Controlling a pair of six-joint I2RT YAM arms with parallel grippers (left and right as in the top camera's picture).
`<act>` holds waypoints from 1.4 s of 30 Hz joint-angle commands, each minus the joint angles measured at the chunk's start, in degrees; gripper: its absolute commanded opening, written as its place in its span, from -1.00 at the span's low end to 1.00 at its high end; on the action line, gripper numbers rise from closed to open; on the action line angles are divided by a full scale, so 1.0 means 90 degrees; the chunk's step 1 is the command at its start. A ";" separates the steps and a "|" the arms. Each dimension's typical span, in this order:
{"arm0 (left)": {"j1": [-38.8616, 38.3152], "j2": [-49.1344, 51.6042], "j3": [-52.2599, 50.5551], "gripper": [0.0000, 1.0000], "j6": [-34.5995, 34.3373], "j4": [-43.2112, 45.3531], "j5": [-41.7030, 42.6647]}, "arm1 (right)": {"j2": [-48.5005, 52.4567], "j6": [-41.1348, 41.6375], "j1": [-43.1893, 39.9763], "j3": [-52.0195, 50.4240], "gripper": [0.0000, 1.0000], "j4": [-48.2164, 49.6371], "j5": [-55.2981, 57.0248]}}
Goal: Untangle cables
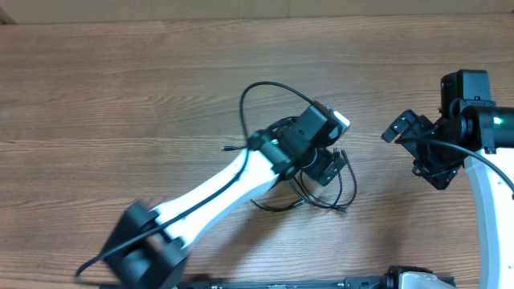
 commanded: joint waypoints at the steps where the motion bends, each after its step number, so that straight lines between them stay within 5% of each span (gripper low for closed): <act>1: -0.0034 0.1214 0.0022 0.99 -0.1061 0.0476 -0.0141 | -0.0034 -0.0051 -0.0024 0.0039 1.00 0.0027 0.0211; 4: -0.0032 0.1773 0.0022 1.00 -0.1462 0.0551 -0.0143 | -0.0034 -0.0051 -0.0024 0.0039 1.00 0.0022 0.0211; 7: -0.0027 0.1982 0.0022 0.69 -0.1455 0.0673 -0.0168 | -0.0034 -0.0051 -0.0024 0.0039 1.00 0.0032 0.0211; 16: -0.0027 0.2067 0.0022 0.47 -0.1450 0.1054 -0.0474 | -0.0034 -0.0049 -0.0024 0.0039 1.00 0.0015 0.0206; 17: -0.0029 0.2115 0.0022 0.23 -0.1450 0.1052 -0.0474 | -0.0034 -0.0049 -0.0024 0.0039 1.00 -0.0002 0.0206; 18: -0.0029 0.2217 0.0022 -0.52 -0.1447 0.1277 -0.0172 | -0.0034 -0.0051 -0.0024 0.0039 1.00 -0.0007 0.0206; 19: -0.0039 0.2217 0.0022 -0.91 -0.1392 0.1394 -0.0066 | -0.0034 -0.0051 -0.0024 0.0039 1.00 -0.0007 0.0206; 25: -0.0041 0.2370 0.0022 -0.91 -0.1416 0.1411 -0.0095 | -0.0034 -0.0049 -0.0024 0.0039 1.00 -0.0177 0.0206; 26: -0.0041 0.2370 0.0022 -0.41 -0.1413 0.1387 -0.0097 | -0.0034 -0.0049 -0.0024 0.0039 1.00 -0.0197 0.0206; 27: -0.0041 0.2370 0.0022 -0.15 -0.1411 0.1362 -0.0097 | -0.0034 -0.0051 -0.0024 0.0039 1.00 -0.0209 0.0206; 31: -0.0041 0.2370 0.0022 0.48 -0.1409 0.1365 -0.0097 | -0.0034 -0.0051 -0.0024 0.0039 1.00 -0.0257 0.0206; 36: -0.0046 0.2489 0.0022 0.27 -0.1411 0.1423 -0.0056 | -0.0034 -0.0049 -0.0024 0.0039 1.00 -0.0260 0.0206; 39: -0.0046 0.2504 0.0019 -0.49 -0.1409 0.1440 0.0022 | -0.0034 -0.0049 -0.0024 0.0039 1.00 -0.0257 0.0206; 42: -0.0046 0.2504 0.0022 -0.92 -0.1409 0.1440 0.0022 | -0.0034 -0.0051 -0.0024 0.0039 1.00 -0.0289 0.0206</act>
